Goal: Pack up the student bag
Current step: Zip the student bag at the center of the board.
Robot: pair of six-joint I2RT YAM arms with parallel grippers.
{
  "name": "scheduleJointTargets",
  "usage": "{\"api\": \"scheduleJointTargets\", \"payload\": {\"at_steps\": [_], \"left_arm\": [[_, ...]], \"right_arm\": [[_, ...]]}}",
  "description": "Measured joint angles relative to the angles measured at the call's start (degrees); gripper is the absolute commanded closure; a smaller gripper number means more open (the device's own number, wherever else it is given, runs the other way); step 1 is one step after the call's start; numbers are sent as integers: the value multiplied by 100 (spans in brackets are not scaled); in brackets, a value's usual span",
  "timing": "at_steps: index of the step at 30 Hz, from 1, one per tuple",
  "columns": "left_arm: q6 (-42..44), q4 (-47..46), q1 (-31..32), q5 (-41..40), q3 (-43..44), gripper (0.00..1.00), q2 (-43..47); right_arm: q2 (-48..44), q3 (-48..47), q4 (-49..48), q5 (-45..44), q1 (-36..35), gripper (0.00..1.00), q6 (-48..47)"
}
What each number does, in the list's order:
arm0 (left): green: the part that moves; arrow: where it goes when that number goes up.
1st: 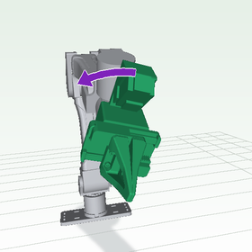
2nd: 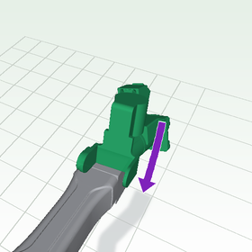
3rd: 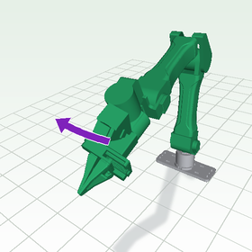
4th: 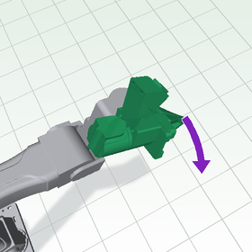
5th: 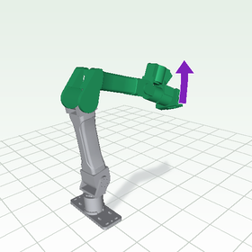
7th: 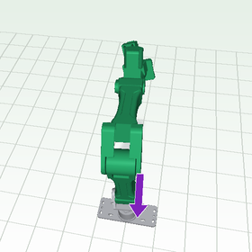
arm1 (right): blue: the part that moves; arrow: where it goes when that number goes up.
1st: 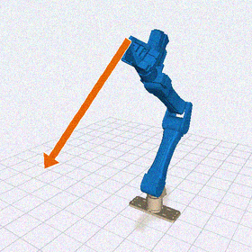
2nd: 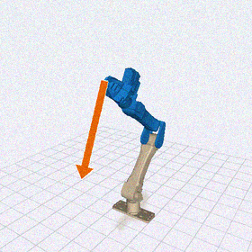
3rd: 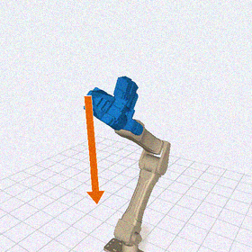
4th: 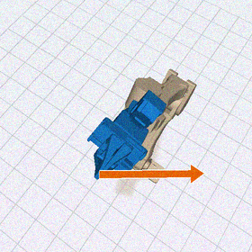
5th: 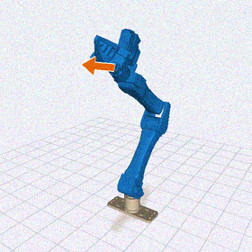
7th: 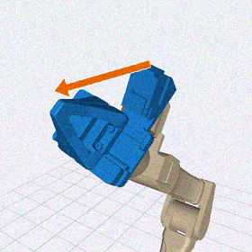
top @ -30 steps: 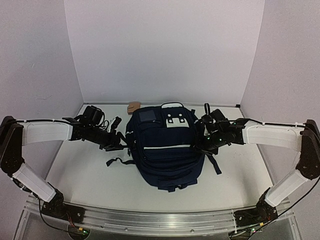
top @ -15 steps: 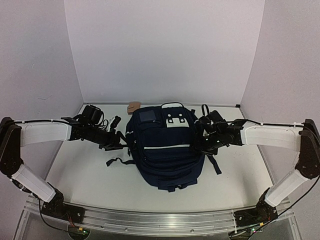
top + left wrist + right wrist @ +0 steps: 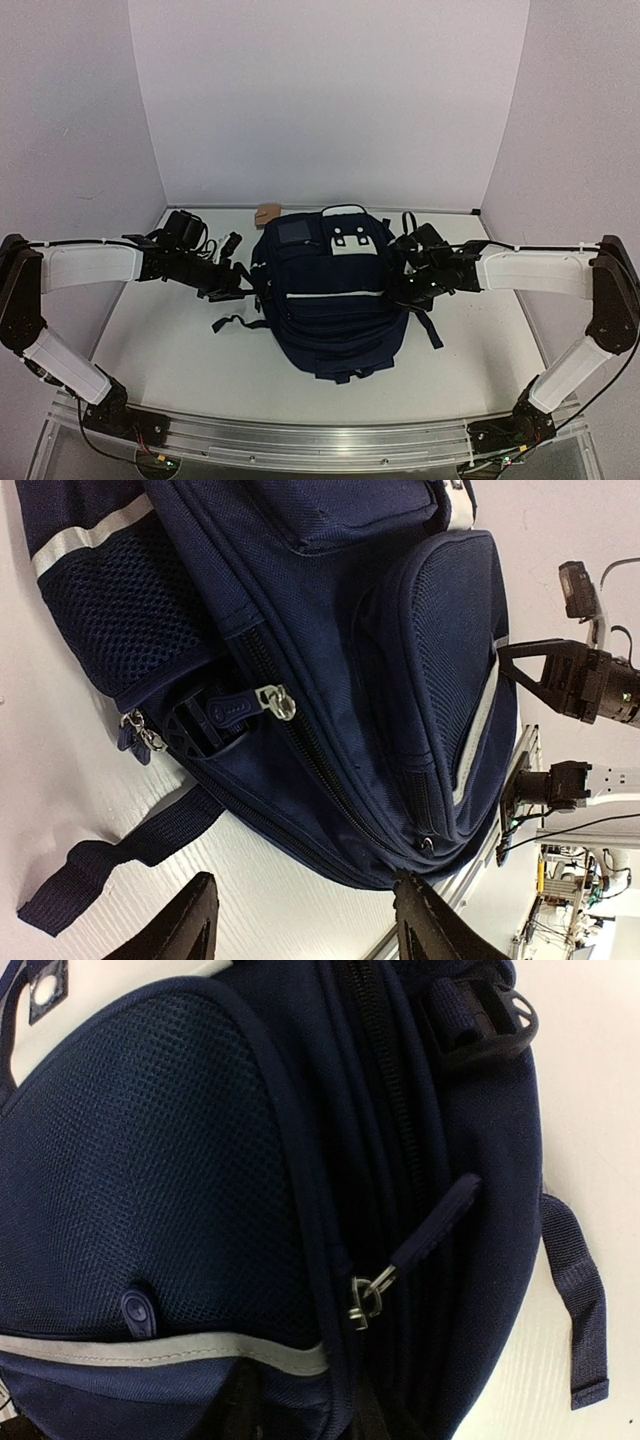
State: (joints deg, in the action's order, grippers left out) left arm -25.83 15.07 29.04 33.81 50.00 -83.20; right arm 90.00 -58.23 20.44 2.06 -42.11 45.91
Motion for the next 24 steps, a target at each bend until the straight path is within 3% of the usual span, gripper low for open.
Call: {"api": "scheduleJointTargets", "payload": {"at_steps": [3, 8, 12, 18, 24], "left_arm": [[93, -39, 0, 24, -6, 35, 0], [477, -436, 0, 115, -150, 37, 62], [869, -996, 0, 161, -319, 51, 161], [1219, -1741, 3, 231, -363, 55, 30], [1486, -2193, 4, 338, -347, 70, -500]], "right_arm": [[-5, 19, -45, 9, 18, 100, 55], [-306, 13, -16, -93, 18, 100, 66], [-669, -142, 118, -118, 75, 100, 13], [-782, -252, 175, 255, 511, 100, -173], [-782, -255, 204, 612, 882, 100, -354]]}}
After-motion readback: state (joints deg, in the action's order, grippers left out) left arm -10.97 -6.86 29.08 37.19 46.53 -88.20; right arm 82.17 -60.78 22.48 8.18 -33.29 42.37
